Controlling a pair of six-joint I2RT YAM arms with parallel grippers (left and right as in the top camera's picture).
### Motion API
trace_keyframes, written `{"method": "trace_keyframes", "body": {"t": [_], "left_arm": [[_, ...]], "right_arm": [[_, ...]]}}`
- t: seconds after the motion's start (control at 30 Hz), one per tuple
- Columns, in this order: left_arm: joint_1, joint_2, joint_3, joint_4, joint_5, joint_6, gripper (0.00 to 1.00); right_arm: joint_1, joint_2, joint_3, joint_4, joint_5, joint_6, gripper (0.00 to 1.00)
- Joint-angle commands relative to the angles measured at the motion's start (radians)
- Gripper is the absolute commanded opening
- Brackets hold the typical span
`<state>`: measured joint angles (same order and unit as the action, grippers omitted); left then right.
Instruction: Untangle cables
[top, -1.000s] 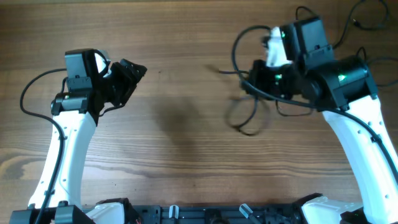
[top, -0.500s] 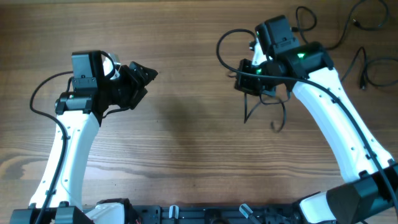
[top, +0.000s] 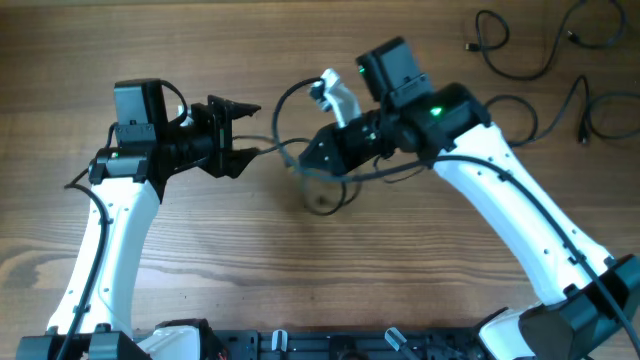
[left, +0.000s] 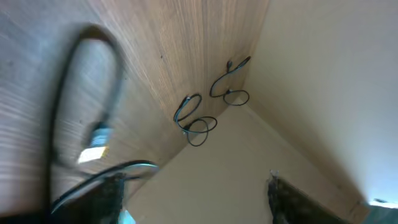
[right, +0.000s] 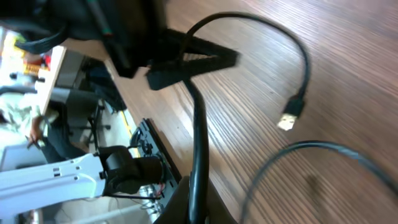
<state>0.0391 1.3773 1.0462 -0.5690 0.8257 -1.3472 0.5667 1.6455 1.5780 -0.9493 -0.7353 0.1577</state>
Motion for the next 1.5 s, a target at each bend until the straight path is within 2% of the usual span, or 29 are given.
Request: {"method": "trace_keyframes", "body": {"t": [0.0, 0.03, 0.07, 0.1, 0.17, 0.2, 0.23, 0.3, 0.4, 0.47, 0.53, 0.67, 0.83, 0.9, 0.97, 1.1, 1.23, 1.27, 1.37, 1.43, 1.47], "left_arm": [[-0.005, 0.003, 0.001, 0.004, 0.015, -0.023, 0.38], [-0.005, 0.003, 0.001, 0.005, 0.005, -0.023, 0.18], [-0.005, 0.003, 0.001, 0.005, -0.002, -0.023, 0.04], [-0.005, 0.003, 0.001, 0.005, -0.008, -0.023, 0.04], [-0.005, 0.003, 0.001, 0.005, -0.012, -0.023, 0.04], [-0.005, 0.003, 0.001, 0.004, -0.055, -0.023, 0.04], [-0.004, 0.003, 0.001, 0.004, -0.06, -0.023, 0.04], [-0.005, 0.003, 0.001, 0.005, -0.059, -0.024, 0.04], [-0.002, 0.003, 0.001, 0.045, 0.021, -0.051, 0.04], [-0.002, 0.003, 0.001, 0.161, 0.115, -0.112, 0.04], [-0.002, 0.003, 0.001, 0.282, 0.127, -0.187, 0.04], [-0.002, 0.003, 0.001, 0.527, 0.103, -0.418, 0.04], [-0.002, 0.003, 0.001, 0.62, 0.106, -0.598, 0.04], [-0.002, 0.003, 0.001, 0.673, 0.14, -0.629, 0.04], [-0.004, 0.003, 0.001, 0.796, 0.205, -0.661, 0.04], [-0.004, 0.003, 0.001, 0.961, 0.244, -0.741, 0.04], [-0.004, 0.003, 0.001, 1.062, 0.267, -0.819, 0.04], [-0.004, 0.003, 0.001, 1.098, 0.278, -0.834, 0.04], [-0.004, -0.002, 0.001, 1.177, 0.308, -0.835, 0.04], [-0.004, -0.009, 0.001, 1.18, 0.319, -0.834, 0.04], [-0.004, -0.011, 0.001, 1.18, 0.319, -0.834, 0.04]], "right_arm": [[0.026, 0.002, 0.004, 0.03, -0.032, -0.026, 0.04], [0.026, 0.002, 0.004, 0.026, -0.031, -0.025, 0.04], [0.026, 0.002, 0.004, 0.017, -0.018, -0.025, 0.04], [0.025, 0.002, 0.004, -0.001, 0.027, -0.023, 0.05], [0.023, 0.002, 0.004, -0.062, 0.238, 0.04, 0.42], [-0.003, 0.002, 0.004, -0.171, 0.586, 0.231, 0.77], [-0.023, 0.002, 0.004, -0.202, 0.636, 0.274, 0.87], [-0.048, 0.002, 0.004, -0.22, 0.644, 0.293, 0.93], [-0.079, 0.002, 0.004, -0.227, 0.643, 0.298, 0.95], [-0.089, 0.002, 0.004, -0.228, 0.608, 0.315, 0.98], [-0.089, 0.002, 0.004, -0.22, 0.507, 0.301, 1.0], [-0.089, 0.002, 0.004, -0.196, 0.216, 0.137, 1.0], [-0.089, 0.002, 0.004, -0.163, 0.153, -0.019, 1.0], [-0.089, 0.002, 0.004, -0.138, 0.103, -0.026, 1.0], [-0.089, 0.002, 0.004, -0.071, 0.054, 0.015, 1.0], [-0.089, 0.002, 0.004, 0.04, 0.054, 0.187, 1.0], [-0.086, 0.002, 0.004, 0.083, 0.055, 0.187, 1.0], [-0.086, 0.002, 0.004, 0.084, 0.114, 0.22, 1.0], [-0.086, 0.002, 0.003, 0.038, 0.426, 0.369, 0.91], [-0.086, 0.002, 0.003, 0.014, 0.496, 0.365, 0.91], [-0.086, 0.002, 0.003, 0.006, 0.495, 0.365, 0.86]]}}
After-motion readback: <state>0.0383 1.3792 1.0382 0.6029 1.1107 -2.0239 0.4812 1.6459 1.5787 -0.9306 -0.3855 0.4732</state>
